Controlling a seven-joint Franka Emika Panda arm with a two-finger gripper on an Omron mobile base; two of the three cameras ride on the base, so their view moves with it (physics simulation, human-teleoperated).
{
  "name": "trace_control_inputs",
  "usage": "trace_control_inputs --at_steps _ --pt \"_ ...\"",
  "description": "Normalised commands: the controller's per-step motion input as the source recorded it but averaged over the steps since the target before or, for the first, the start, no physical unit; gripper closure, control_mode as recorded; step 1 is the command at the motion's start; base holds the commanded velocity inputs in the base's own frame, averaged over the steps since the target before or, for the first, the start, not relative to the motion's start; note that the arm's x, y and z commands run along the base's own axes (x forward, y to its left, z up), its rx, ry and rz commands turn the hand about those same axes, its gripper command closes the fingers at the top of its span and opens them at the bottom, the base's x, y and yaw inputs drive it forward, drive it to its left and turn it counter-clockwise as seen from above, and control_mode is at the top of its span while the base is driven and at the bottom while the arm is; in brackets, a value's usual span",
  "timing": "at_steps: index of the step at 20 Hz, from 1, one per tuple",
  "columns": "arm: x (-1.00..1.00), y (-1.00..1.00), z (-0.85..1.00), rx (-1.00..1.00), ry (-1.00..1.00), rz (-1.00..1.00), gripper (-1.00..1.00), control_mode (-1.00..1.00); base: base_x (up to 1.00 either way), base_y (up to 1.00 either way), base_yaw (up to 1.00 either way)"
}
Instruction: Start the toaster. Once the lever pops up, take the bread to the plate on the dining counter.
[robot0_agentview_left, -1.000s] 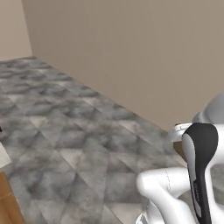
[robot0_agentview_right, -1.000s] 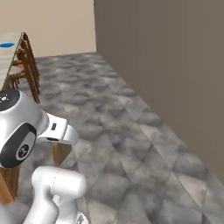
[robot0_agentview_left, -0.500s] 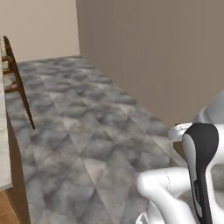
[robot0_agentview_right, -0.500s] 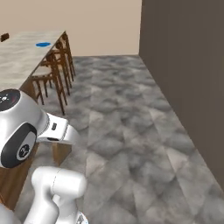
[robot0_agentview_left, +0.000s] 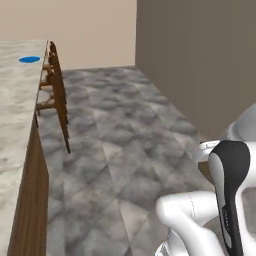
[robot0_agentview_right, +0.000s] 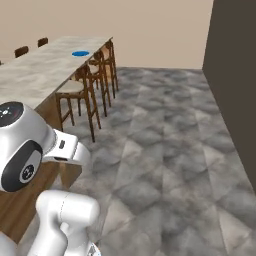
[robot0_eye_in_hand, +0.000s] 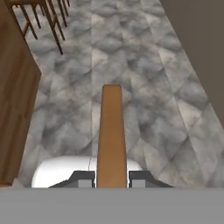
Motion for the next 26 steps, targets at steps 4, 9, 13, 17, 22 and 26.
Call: trace_control_inputs --at_steps 4,9,13,17,22,26 --pt "0.00 0.00 0.00 0.00 0.00 0.00 1.00 1.00 1.00 -0.32 0.30" --pt "0.00 0.00 0.00 0.00 0.00 0.00 1.00 1.00 1.00 -0.46 0.25" --pt "0.00 0.00 0.00 0.00 0.00 0.00 1.00 1.00 1.00 -0.51 0.19" --pt "0.00 0.00 0.00 0.00 0.00 0.00 1.00 1.00 1.00 -0.46 0.17" --pt "0.00 0.00 0.00 0.00 0.00 0.00 1.00 1.00 1.00 -0.39 0.17" --pt "0.00 0.00 0.00 0.00 0.00 0.00 1.00 1.00 1.00 -0.39 0.17"
